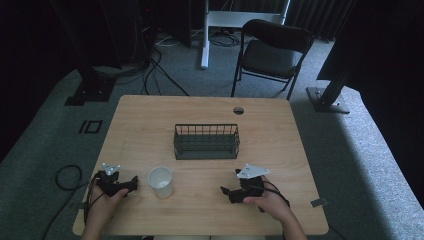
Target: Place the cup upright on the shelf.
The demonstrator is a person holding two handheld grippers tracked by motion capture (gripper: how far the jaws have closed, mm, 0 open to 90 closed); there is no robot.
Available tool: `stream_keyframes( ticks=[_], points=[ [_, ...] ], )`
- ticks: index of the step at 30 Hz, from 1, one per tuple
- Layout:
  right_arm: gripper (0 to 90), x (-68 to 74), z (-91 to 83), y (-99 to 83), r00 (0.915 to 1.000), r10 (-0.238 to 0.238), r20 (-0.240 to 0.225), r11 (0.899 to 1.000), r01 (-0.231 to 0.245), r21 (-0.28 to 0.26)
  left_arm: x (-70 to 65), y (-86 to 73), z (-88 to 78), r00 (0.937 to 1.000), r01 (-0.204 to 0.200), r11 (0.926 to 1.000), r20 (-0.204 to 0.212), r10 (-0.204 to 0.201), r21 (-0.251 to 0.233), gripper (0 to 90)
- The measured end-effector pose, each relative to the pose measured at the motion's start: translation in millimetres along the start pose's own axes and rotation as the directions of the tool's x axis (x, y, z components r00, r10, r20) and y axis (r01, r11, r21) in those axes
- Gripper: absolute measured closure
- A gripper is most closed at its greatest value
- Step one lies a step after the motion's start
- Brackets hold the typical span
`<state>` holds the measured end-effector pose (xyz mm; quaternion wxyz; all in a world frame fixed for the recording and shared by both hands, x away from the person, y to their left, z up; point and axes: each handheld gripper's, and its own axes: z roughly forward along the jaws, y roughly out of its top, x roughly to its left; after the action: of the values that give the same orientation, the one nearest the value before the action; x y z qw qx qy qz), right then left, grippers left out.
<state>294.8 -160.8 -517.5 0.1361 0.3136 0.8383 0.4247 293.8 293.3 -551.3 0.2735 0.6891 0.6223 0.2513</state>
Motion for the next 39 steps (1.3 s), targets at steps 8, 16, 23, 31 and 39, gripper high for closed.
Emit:
stream_keyframes(
  ticks=[8, 16, 23, 31, 39],
  points=[
    [12.7, 10.0, 9.9, 6.2, 0.9983, -0.041, -0.041, 0.999, 0.041, 0.002, 0.0, 0.0, 0.0, 1.0, 0.0, 1.0, 0.0, 0.0, 0.0, 2.5],
    [12.1, 21.9, 19.1, 18.3, 0.9935, -0.067, -0.092, 0.998, 0.066, -0.019, 0.0, 0.0, 0.0, 1.0, -0.001, 1.0, 0.0, 0.001, 0.0, 2.5],
    [12.1, 30.5, 27.6, 26.9, 0.9893, -0.091, -0.115, 0.996, 0.088, -0.024, 0.1, -0.1, 0.1, 1.0, -0.001, 1.0, 0.0, 0.001, -0.001, 2.5],
    [12.1, 45.2, 39.8, 38.8, 0.9803, -0.122, -0.155, 0.992, 0.117, -0.04, 0.0, -0.1, 0.0, 1.0, -0.001, 1.0, -0.001, 0.001, 0.0, 2.5],
    [12.1, 62.8, 53.9, 51.7, 0.9684, -0.154, -0.196, 0.988, 0.145, -0.058, 0.0, -0.1, 0.0, 1.0, 0.0, 1.0, -0.001, 0.0, 0.0, 2.5]
  ],
)
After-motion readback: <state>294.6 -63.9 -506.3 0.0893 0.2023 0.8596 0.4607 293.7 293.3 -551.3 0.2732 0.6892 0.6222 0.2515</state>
